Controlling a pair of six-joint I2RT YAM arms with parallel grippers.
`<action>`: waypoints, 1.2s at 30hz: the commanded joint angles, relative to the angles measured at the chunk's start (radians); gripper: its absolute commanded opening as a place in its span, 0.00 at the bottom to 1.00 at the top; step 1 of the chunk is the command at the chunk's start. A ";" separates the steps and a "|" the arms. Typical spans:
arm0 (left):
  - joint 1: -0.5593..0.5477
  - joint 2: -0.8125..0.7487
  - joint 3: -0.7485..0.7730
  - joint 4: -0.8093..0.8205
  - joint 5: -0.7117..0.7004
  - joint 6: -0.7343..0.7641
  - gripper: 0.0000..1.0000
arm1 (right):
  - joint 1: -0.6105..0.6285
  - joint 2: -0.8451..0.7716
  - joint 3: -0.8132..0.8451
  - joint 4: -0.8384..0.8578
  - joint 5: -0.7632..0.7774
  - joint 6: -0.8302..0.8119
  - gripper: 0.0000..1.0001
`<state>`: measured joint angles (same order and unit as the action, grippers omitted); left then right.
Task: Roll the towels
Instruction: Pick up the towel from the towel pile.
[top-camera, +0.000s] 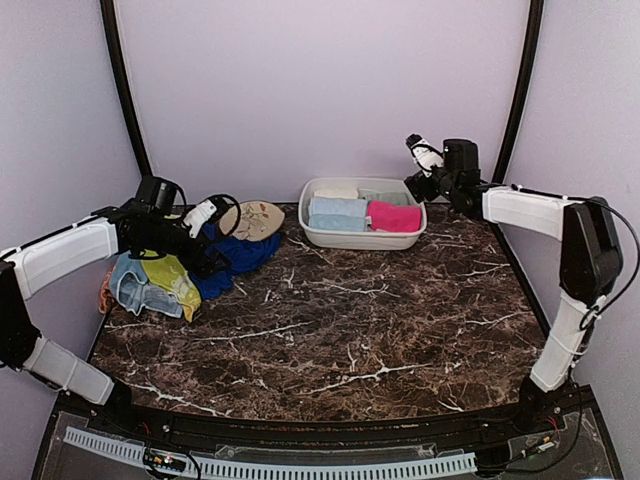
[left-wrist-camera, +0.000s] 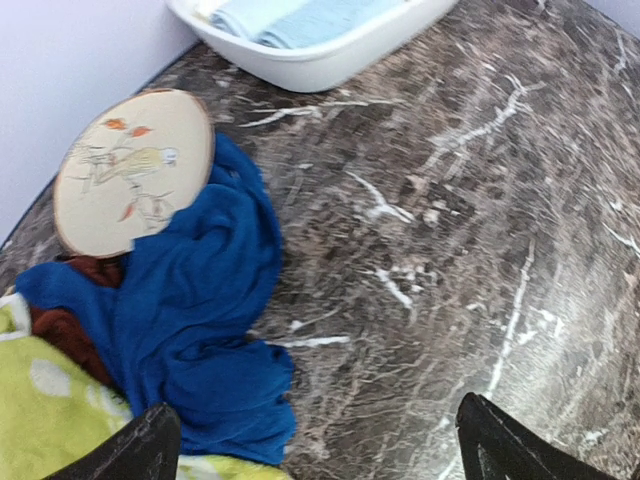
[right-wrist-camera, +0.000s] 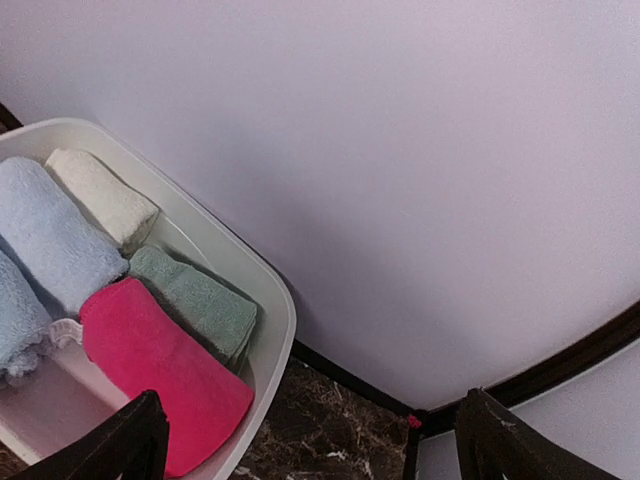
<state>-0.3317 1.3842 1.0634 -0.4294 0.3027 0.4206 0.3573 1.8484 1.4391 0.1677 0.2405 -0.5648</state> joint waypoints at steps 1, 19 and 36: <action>0.080 -0.141 -0.112 0.187 -0.107 -0.077 0.99 | -0.004 -0.210 -0.230 0.161 -0.003 0.404 1.00; 0.369 -0.175 -0.344 0.297 0.037 -0.118 0.99 | 0.003 -0.728 -0.692 0.159 -0.009 0.826 1.00; 0.559 -0.137 -0.249 0.177 0.118 -0.089 0.94 | 0.118 -0.509 -0.436 -0.041 -0.169 1.016 1.00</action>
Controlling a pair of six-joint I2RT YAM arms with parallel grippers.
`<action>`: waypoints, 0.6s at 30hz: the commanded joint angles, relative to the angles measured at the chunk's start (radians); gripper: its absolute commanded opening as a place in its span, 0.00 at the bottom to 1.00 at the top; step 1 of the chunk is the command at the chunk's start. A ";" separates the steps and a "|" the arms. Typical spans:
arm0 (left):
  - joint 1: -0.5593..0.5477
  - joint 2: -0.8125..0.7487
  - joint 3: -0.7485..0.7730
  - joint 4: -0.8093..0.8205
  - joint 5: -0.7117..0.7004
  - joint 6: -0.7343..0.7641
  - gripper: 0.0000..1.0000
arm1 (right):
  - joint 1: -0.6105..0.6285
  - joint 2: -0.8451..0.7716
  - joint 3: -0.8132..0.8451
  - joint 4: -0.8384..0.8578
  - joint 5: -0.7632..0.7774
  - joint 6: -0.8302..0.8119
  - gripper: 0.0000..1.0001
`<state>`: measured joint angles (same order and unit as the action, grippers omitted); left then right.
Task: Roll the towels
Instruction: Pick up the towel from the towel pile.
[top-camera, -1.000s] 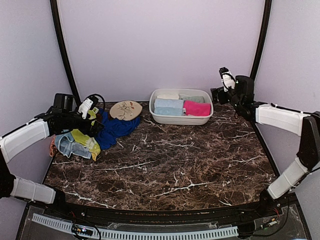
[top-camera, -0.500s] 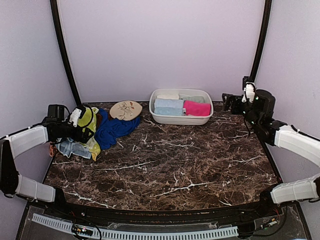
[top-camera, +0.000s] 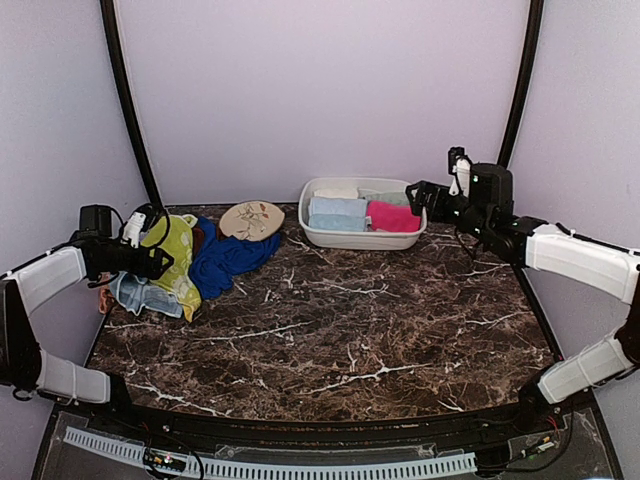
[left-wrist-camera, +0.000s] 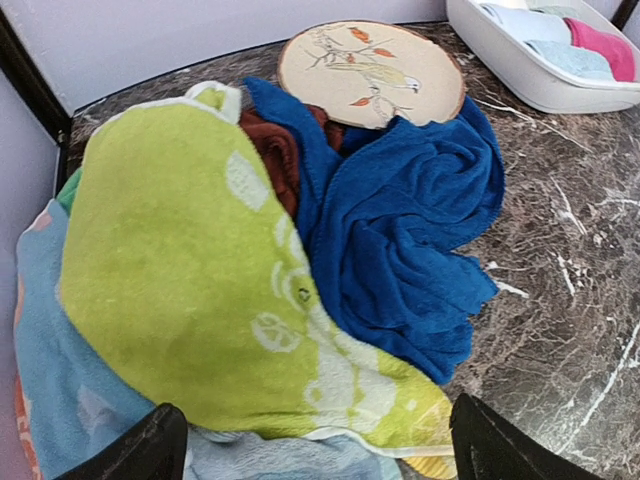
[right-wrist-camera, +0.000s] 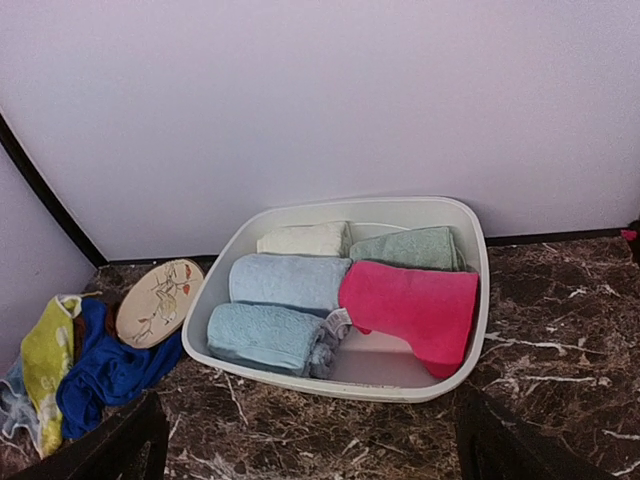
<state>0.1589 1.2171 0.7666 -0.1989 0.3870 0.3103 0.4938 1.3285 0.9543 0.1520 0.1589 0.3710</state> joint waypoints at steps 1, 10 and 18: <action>0.088 0.045 0.051 -0.057 0.033 0.026 0.94 | -0.023 0.015 0.019 0.040 -0.172 0.079 1.00; 0.138 0.237 0.075 -0.079 0.078 0.052 0.91 | 0.075 0.163 0.136 -0.101 -0.039 0.056 1.00; 0.139 0.412 0.177 -0.088 0.138 -0.017 0.68 | 0.073 0.235 0.157 -0.171 -0.160 0.094 1.00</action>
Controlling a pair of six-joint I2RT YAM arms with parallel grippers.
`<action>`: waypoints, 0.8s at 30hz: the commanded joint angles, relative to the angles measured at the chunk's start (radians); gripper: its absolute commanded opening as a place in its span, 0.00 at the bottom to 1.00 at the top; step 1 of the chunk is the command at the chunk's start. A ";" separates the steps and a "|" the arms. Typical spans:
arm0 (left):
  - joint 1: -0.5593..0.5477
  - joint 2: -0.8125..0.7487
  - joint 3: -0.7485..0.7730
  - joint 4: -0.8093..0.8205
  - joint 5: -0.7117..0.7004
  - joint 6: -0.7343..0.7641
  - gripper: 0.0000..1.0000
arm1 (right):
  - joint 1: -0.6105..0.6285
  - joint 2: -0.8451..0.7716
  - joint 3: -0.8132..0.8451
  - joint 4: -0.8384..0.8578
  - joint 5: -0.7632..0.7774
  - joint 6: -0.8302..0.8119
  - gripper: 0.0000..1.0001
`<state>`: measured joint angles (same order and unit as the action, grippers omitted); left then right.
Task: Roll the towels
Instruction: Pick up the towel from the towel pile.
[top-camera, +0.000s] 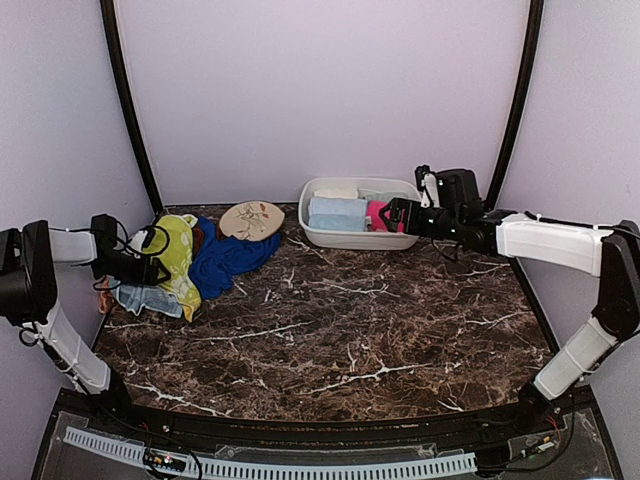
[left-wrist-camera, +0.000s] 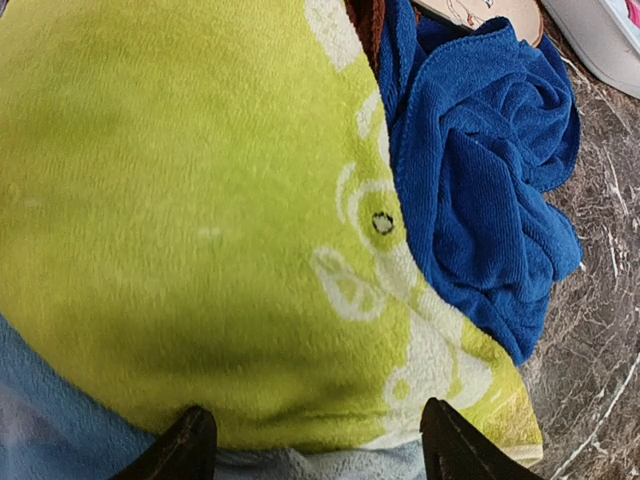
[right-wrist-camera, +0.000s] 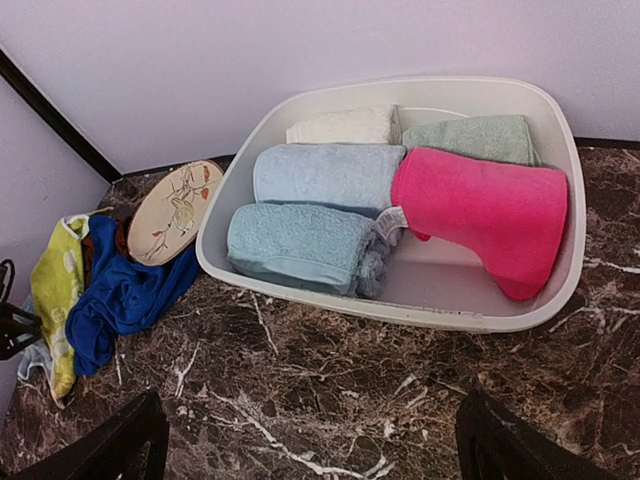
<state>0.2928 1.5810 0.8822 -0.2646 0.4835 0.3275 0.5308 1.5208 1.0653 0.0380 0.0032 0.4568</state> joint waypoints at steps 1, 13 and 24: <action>0.005 0.071 0.082 -0.029 0.036 -0.041 0.65 | 0.060 0.047 0.046 -0.066 0.022 -0.002 1.00; 0.004 0.151 0.099 -0.030 0.045 -0.097 0.42 | 0.208 0.008 0.046 -0.099 0.181 -0.044 0.83; -0.046 0.196 0.180 -0.139 0.109 -0.113 0.00 | 0.322 -0.004 0.079 -0.149 0.288 -0.064 0.79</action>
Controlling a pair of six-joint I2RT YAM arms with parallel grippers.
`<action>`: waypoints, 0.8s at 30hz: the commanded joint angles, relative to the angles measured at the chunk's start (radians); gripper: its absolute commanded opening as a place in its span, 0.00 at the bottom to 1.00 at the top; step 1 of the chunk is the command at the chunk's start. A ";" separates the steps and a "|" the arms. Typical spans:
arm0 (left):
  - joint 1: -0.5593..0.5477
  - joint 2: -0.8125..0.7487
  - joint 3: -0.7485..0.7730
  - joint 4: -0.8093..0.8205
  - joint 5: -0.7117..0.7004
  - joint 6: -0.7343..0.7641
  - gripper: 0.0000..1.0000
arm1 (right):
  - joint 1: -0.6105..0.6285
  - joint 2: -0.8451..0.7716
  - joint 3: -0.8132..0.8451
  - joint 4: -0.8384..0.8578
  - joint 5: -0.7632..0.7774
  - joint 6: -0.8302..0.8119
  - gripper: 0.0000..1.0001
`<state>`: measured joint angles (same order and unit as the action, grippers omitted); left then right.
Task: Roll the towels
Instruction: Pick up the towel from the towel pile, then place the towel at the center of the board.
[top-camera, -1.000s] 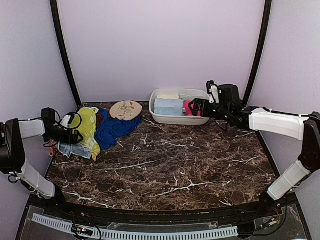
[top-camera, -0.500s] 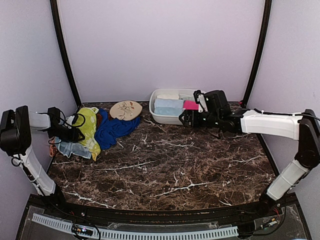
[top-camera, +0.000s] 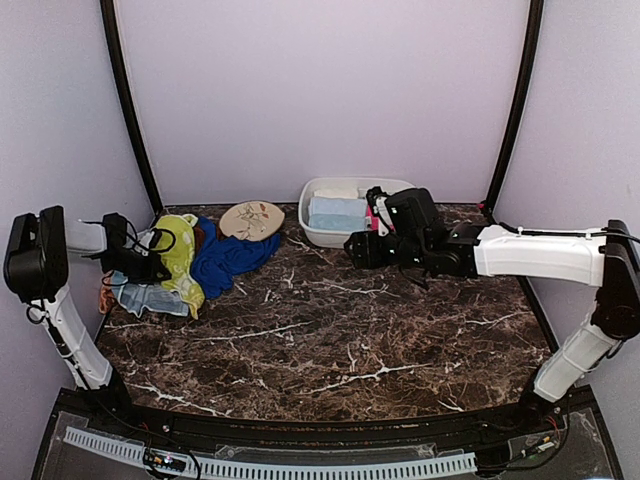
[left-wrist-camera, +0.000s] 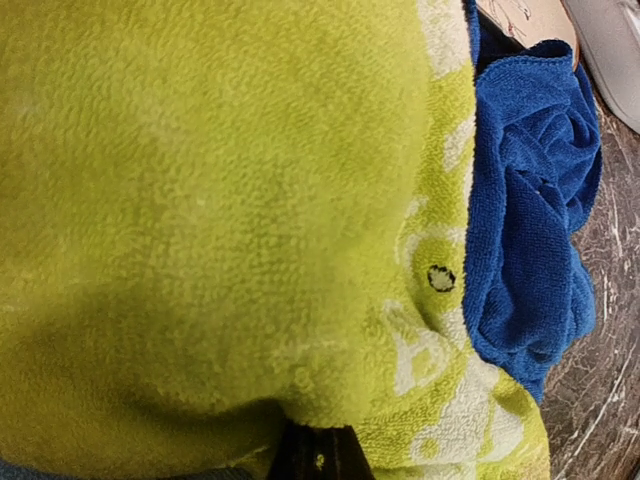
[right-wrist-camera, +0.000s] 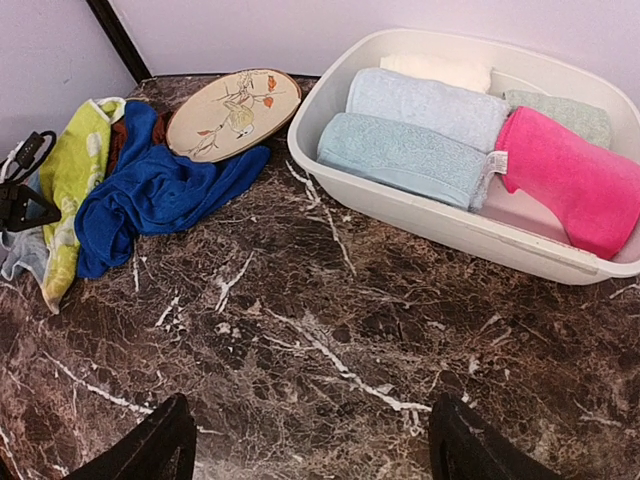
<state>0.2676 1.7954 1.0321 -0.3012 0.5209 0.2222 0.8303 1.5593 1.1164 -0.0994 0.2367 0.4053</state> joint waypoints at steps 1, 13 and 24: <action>-0.022 -0.044 0.041 -0.121 0.093 -0.002 0.00 | 0.023 -0.048 0.027 -0.015 0.061 -0.013 0.79; -0.068 -0.510 0.141 -0.260 0.247 0.095 0.00 | 0.023 -0.081 0.029 -0.035 0.086 -0.027 0.78; -0.460 -0.574 0.314 -0.407 0.338 0.158 0.00 | 0.020 -0.149 0.071 -0.103 0.184 -0.059 0.81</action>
<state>-0.0883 1.2121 1.2812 -0.6346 0.8036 0.3531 0.8505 1.4639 1.1534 -0.1848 0.3531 0.3679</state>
